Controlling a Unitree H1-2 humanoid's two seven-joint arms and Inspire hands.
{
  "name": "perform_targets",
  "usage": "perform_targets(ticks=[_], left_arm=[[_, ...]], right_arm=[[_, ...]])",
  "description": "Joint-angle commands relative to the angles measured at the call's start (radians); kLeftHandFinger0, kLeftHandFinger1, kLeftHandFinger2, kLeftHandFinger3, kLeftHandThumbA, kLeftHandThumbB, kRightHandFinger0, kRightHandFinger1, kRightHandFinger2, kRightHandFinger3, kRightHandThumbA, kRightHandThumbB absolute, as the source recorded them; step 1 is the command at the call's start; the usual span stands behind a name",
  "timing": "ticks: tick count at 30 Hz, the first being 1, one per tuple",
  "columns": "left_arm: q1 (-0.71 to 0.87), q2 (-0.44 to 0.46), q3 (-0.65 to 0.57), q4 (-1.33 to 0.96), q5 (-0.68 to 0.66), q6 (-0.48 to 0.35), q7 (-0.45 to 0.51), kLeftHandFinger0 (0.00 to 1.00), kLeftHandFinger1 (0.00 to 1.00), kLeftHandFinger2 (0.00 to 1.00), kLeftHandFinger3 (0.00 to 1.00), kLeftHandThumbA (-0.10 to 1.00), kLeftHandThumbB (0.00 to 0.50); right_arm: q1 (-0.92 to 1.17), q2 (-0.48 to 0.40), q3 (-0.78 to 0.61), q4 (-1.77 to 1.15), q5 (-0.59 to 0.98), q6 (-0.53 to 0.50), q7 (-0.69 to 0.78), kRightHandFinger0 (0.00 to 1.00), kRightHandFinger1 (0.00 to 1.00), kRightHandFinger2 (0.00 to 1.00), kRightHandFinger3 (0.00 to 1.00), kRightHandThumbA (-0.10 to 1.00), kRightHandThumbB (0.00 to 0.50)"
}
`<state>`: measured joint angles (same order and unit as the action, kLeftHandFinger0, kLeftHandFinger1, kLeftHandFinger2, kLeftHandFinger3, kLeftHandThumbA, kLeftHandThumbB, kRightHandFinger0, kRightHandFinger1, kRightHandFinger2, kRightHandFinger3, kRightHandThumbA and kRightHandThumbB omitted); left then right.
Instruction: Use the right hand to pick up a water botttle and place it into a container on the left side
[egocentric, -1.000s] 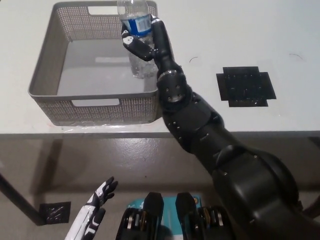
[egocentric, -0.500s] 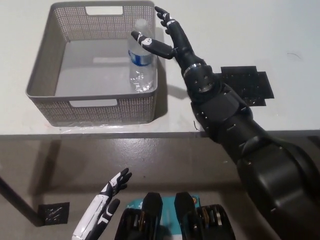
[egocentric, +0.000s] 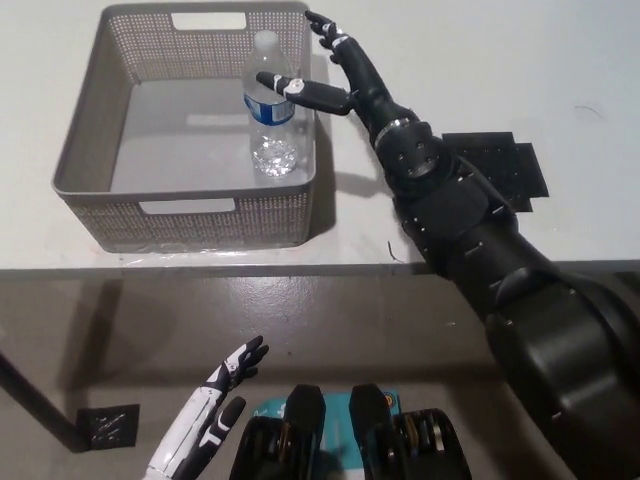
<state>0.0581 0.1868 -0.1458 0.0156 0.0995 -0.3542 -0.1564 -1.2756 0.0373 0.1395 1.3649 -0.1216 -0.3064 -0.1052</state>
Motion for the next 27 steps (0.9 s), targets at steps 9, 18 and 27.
perform_targets(ticks=[9,18,27], left_arm=[[0.005,0.008,0.025,-0.006,-0.036,-0.007,0.001,1.00,1.00,1.00,1.00,1.00,0.254],[0.028,0.002,0.044,0.005,-0.058,-0.035,0.016,1.00,1.00,1.00,1.00,1.00,0.246],[0.003,0.003,0.085,0.025,-0.071,-0.056,0.044,1.00,1.00,1.00,1.00,1.00,0.211]], right_arm=[[0.318,-0.215,-0.098,-0.885,0.091,0.071,0.130,1.00,1.00,1.00,1.00,1.00,0.463],[0.720,-0.266,-0.156,-1.325,0.218,0.083,0.152,1.00,1.00,1.00,1.00,1.00,0.475],[1.074,-0.235,-0.110,-1.372,0.174,-0.070,0.130,1.00,1.00,1.00,1.00,1.00,0.457]])
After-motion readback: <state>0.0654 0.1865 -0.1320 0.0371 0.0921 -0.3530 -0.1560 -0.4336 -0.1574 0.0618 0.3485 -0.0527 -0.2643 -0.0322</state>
